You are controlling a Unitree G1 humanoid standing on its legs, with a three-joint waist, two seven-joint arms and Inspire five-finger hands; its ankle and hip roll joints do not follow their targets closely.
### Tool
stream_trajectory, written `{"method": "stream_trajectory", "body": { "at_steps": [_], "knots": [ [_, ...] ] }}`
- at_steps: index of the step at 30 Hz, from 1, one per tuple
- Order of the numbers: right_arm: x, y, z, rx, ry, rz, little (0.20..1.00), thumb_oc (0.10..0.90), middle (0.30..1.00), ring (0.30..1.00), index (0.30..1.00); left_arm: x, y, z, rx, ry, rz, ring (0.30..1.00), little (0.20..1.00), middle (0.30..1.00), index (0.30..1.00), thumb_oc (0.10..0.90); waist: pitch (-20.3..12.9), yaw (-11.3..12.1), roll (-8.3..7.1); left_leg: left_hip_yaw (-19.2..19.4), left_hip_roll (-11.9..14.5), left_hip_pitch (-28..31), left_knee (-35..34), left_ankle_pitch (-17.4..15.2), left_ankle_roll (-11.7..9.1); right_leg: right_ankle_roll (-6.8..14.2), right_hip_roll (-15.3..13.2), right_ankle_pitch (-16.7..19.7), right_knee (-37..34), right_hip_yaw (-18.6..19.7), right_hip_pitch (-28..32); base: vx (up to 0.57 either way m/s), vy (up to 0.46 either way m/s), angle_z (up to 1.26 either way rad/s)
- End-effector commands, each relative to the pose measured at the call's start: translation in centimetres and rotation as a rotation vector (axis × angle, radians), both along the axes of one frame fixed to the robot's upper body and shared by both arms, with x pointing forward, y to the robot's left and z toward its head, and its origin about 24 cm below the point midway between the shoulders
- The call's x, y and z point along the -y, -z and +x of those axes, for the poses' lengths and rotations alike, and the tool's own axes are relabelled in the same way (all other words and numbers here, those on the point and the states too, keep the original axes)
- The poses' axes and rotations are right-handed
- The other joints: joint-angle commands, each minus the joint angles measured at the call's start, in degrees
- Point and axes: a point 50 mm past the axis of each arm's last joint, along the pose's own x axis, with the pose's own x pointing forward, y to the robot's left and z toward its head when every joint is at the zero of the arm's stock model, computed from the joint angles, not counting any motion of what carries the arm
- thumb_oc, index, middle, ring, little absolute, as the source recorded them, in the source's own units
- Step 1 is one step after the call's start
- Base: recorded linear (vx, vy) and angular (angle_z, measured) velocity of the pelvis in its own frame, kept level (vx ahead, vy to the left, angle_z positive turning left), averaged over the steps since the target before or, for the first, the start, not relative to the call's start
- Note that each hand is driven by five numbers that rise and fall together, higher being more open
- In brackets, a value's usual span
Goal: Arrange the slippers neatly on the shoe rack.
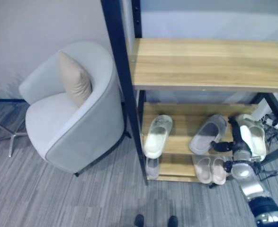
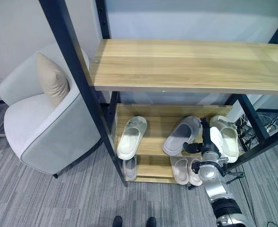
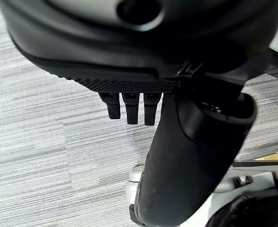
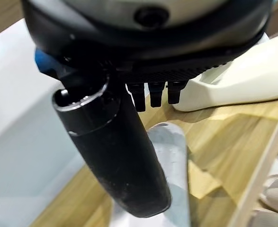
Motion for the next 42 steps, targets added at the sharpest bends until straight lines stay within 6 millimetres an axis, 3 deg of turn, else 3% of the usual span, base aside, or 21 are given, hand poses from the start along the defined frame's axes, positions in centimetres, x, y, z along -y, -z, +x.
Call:
{"method": "stream_trajectory", "body": {
  "at_steps": [1,9,21,30,37,38,39,40,42],
  "knots": [
    [1.2,-7.3,1.5,0.347,0.026,0.022,0.9,0.8,0.9,0.9,0.9,1.2,0.2,1.6,0.017,0.037,-0.015,0.9,0.9,0.9,0.9,0.8,-1.65,0.41,-1.33,-0.07,-0.14,1.64,-0.4,-4.38,-0.35,3.03,-0.58,-6.56,0.4,-0.89,5.43,0.04,0.006,0.01],
    [3.0,-6.0,0.3,0.308,0.097,0.041,0.9,0.8,0.9,0.9,0.9,1.3,0.3,0.2,-0.022,0.051,-0.022,0.9,0.9,0.9,0.9,0.8,-2.1,0.39,-1.36,-0.34,-0.15,2.65,-0.4,-4.87,-0.36,3.01,-0.6,-6.85,0.4,-1.14,6.39,0.03,0.002,0.0],
    [2.4,-9.2,3.2,0.368,0.063,0.006,0.9,0.8,0.9,0.9,0.9,0.5,0.2,0.4,-0.006,0.008,-0.002,0.9,0.9,0.9,0.9,0.8,-0.75,2.45,-1.8,-1.13,-0.4,0.47,-0.4,-3.92,-0.45,3.12,-0.73,-6.33,0.4,-2.39,4.51,0.0,0.004,0.04],
    [3.1,-7.9,4.6,0.197,0.068,-0.063,0.9,0.8,0.9,0.9,0.9,0.2,0.0,1.0,0.025,-0.042,-0.007,0.9,0.9,0.9,0.9,0.8,0.84,3.23,-2.36,-2.08,-0.54,-1.61,-0.4,-3.11,-0.47,3.11,-0.85,-5.84,0.4,-3.33,2.89,-0.02,0.003,0.05],
    [3.1,-7.6,4.7,0.185,0.072,-0.065,0.9,0.8,0.9,0.9,0.9,0.1,-0.1,1.8,0.054,-0.074,-0.008,0.9,0.9,0.9,0.9,0.8,1.97,3.6,-2.29,-2.75,-0.65,-2.68,-0.4,-2.67,-0.38,3.02,-0.73,-5.76,0.4,-3.87,2.05,-0.01,0.001,0.04],
    [3.1,-7.6,4.7,0.186,0.072,-0.065,0.82,0.747,0.82,0.82,0.82,0.1,-0.1,1.8,0.054,-0.074,-0.008,0.9,0.9,0.9,0.9,0.8,1.96,3.59,-2.29,-2.76,-0.65,-2.69,-0.4,-2.66,-0.38,3.02,-0.74,-5.76,0.4,-3.88,2.04,0.0,0.0,0.0],
    [2.9,-7.6,4.7,0.198,0.066,-0.045,0.516,0.544,0.516,0.516,0.516,-0.1,-0.1,1.6,0.05,-0.077,-0.004,0.9,0.9,0.9,0.9,0.8,2.07,3.73,-2.28,-2.82,-0.64,-2.78,-0.4,-2.65,-0.4,3.01,-0.75,-5.77,0.4,-3.91,1.99,0.0,0.0,0.0],
    [2.9,-7.6,4.7,0.198,0.066,-0.044,0.3,0.4,0.3,0.3,0.3,-0.1,-0.1,1.6,0.05,-0.076,-0.004,0.9,0.9,0.9,0.9,0.8,2.06,3.74,-2.29,-2.82,-0.64,-2.79,-0.4,-2.64,-0.4,3.01,-0.75,-5.77,0.4,-3.91,1.99,0.0,0.0,0.0],
    [2.6,-7.5,4.7,0.208,0.056,-0.024,0.3,0.4,0.3,0.3,0.3,-0.1,-0.1,1.5,0.047,-0.081,-0.003,0.9,0.9,0.9,0.9,0.8,2.05,3.84,-2.33,-2.84,-0.62,-2.68,-0.4,-2.7,-0.38,2.98,-0.75,-5.79,0.4,-3.95,2.08,0.0,0.0,0.0]
  ]
}}
